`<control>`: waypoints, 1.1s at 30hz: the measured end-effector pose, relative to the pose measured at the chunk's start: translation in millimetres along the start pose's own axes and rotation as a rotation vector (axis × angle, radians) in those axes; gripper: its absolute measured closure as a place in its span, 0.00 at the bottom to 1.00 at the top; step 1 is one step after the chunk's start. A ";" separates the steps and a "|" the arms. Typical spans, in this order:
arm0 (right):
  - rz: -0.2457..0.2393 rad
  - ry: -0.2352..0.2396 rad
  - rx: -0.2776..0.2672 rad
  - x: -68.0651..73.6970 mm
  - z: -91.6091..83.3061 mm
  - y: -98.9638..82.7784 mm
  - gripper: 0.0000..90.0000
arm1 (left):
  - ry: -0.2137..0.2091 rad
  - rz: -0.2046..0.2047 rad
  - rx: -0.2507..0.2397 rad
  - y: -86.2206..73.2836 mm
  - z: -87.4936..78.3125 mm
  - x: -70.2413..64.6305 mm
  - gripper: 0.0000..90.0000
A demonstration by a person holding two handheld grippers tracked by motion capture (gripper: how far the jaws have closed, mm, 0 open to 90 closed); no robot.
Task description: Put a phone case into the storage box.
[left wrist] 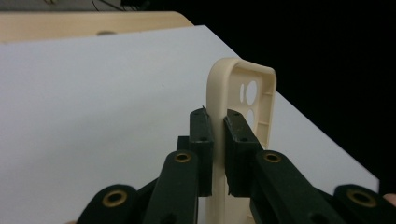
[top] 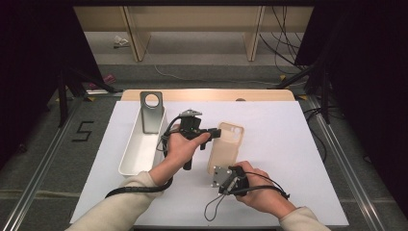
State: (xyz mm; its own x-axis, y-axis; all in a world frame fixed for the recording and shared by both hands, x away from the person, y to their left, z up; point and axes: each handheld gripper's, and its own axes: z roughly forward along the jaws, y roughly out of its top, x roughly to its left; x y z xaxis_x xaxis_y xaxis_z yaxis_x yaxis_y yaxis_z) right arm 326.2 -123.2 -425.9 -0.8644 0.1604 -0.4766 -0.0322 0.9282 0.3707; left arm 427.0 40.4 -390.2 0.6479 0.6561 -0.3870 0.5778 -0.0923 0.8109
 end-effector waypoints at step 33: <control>0.426 -0.052 -0.290 -25.9 -15.4 -31.9 0.19 | 0.077 0.136 -0.201 -8.9 -59.2 22.5 0.92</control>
State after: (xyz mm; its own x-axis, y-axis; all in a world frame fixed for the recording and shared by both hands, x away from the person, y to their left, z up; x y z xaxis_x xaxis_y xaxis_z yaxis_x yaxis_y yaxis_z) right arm 341.9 -162.2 -413.1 -0.8052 0.5271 -0.2718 0.1730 0.6472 0.7425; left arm 407.0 100.4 -380.1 0.6688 0.7038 -0.2397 0.3727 -0.0384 0.9272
